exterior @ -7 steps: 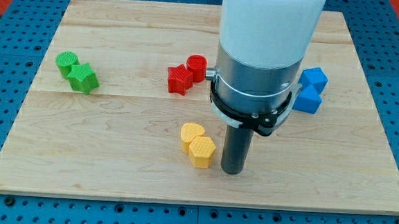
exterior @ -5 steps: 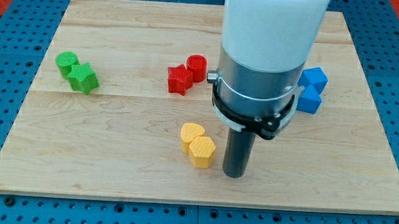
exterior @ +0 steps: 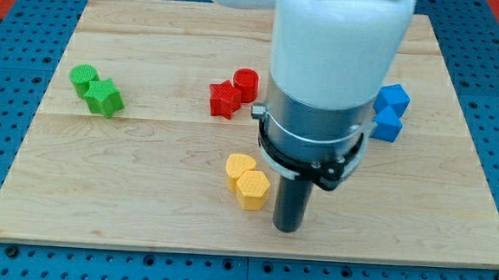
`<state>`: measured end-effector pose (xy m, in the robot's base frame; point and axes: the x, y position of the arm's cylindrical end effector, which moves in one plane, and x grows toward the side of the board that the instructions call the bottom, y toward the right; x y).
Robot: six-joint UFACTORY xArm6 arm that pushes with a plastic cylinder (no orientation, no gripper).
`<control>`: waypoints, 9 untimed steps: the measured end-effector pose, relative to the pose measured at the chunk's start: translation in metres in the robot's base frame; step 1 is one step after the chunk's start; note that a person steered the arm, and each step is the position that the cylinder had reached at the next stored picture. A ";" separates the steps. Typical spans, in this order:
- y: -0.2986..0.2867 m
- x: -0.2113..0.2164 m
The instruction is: Push the yellow blocks slightly towards the top side of the board
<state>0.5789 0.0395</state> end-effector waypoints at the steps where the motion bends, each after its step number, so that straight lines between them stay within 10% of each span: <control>1: -0.021 -0.024; 5: -0.042 -0.114; 9: -0.006 -0.084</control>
